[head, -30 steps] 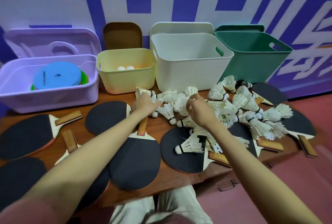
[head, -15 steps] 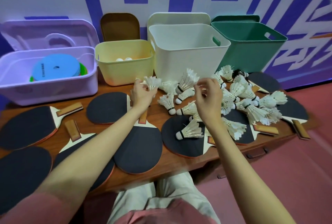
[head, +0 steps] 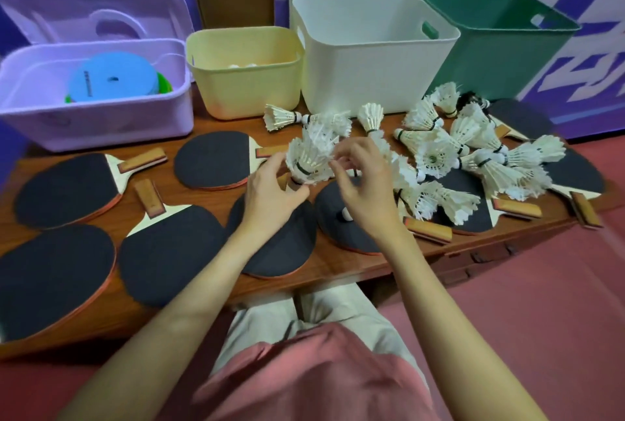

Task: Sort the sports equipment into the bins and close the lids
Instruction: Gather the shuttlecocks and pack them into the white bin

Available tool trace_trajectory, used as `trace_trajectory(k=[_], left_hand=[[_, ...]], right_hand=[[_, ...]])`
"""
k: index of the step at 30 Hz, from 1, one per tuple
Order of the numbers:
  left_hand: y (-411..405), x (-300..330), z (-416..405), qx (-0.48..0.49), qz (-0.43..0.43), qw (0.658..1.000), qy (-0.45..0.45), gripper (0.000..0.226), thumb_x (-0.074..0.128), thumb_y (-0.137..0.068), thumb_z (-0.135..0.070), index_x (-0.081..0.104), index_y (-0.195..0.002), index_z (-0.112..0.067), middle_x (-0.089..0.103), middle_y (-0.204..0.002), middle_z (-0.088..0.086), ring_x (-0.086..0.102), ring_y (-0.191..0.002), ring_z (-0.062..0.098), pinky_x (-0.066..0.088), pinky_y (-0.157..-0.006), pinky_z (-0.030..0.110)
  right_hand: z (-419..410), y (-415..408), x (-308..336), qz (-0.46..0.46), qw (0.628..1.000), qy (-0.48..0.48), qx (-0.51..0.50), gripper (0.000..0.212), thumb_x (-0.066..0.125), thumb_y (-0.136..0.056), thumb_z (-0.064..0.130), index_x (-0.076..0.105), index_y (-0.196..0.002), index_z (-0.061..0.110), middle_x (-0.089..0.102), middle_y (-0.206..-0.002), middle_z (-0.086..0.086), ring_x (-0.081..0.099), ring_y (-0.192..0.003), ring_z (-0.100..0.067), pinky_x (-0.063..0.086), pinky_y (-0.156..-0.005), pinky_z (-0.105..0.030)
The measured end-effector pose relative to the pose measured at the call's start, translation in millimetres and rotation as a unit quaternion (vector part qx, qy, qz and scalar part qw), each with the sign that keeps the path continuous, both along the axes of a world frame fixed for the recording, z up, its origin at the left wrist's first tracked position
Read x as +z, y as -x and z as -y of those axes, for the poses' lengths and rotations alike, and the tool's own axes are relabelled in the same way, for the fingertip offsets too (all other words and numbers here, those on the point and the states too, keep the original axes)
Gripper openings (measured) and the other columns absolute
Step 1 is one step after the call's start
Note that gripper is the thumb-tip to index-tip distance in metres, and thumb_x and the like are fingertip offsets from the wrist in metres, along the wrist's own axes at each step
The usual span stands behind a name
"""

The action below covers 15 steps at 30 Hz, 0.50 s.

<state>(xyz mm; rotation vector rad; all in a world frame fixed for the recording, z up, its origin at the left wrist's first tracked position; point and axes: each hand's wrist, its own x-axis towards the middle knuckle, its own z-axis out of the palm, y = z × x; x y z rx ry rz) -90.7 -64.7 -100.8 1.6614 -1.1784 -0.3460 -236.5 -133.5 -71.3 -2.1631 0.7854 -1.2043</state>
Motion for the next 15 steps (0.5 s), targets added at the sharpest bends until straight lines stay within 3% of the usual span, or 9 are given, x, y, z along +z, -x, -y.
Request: trace_trajectory(k=[3, 8, 11, 15], left_hand=[[1.1, -5.0, -9.3, 0.004, -0.028, 1.000, 0.004, 0.045, 0.078, -0.072, -0.016, 0.064, -0.115, -0.014, 0.070, -0.105, -0.005, 0.065, -0.098, 0.008, 0.055, -0.086, 0.035], [4.1, -13.8, -18.4, 0.019, -0.043, 0.999, -0.002, 0.040, 0.079, -0.073, -0.016, 0.064, -0.109, -0.016, 0.070, -0.102, -0.008, 0.066, -0.095, 0.006, 0.055, -0.085, 0.039], [6.4, -15.7, -20.4, 0.025, -0.050, 0.998, -0.015, 0.038, 0.078, -0.073, -0.016, 0.064, -0.108, -0.016, 0.070, -0.102, -0.009, 0.065, -0.095, 0.004, 0.056, -0.085, 0.039], [10.1, -14.6, -19.8, 0.036, -0.047, 0.998, -0.029, 0.035, 0.078, -0.074, -0.016, 0.063, -0.106, -0.019, 0.068, -0.098, -0.013, 0.065, -0.093, 0.003, 0.056, -0.085, 0.037]], right_hand=[[-8.5, 9.2, 0.6, 0.004, 1.000, -0.006, 0.007, 0.018, 0.057, -0.092, 0.008, 0.062, -0.109, 0.004, 0.057, -0.114, -0.006, 0.060, -0.095, -0.011, 0.049, -0.082, -0.022], [-9.9, 33.5, -3.6, -0.001, 0.995, -0.048, -0.093, 0.021, 0.055, -0.090, 0.006, 0.060, -0.109, 0.009, 0.054, -0.106, -0.003, 0.060, -0.083, -0.008, 0.041, -0.069, -0.010], [-1.5, 47.2, -12.7, -0.103, 0.978, -0.082, -0.160, 0.019, 0.055, -0.089, 0.013, 0.058, -0.108, 0.011, 0.054, -0.104, -0.006, 0.057, -0.071, -0.011, 0.035, -0.066, -0.020], [3.3, 51.4, -16.1, -0.278, 0.936, -0.103, -0.187, 0.031, 0.057, -0.088, 0.017, 0.056, -0.119, 0.009, 0.050, -0.115, -0.014, 0.056, -0.094, -0.032, 0.035, -0.067, -0.029]])
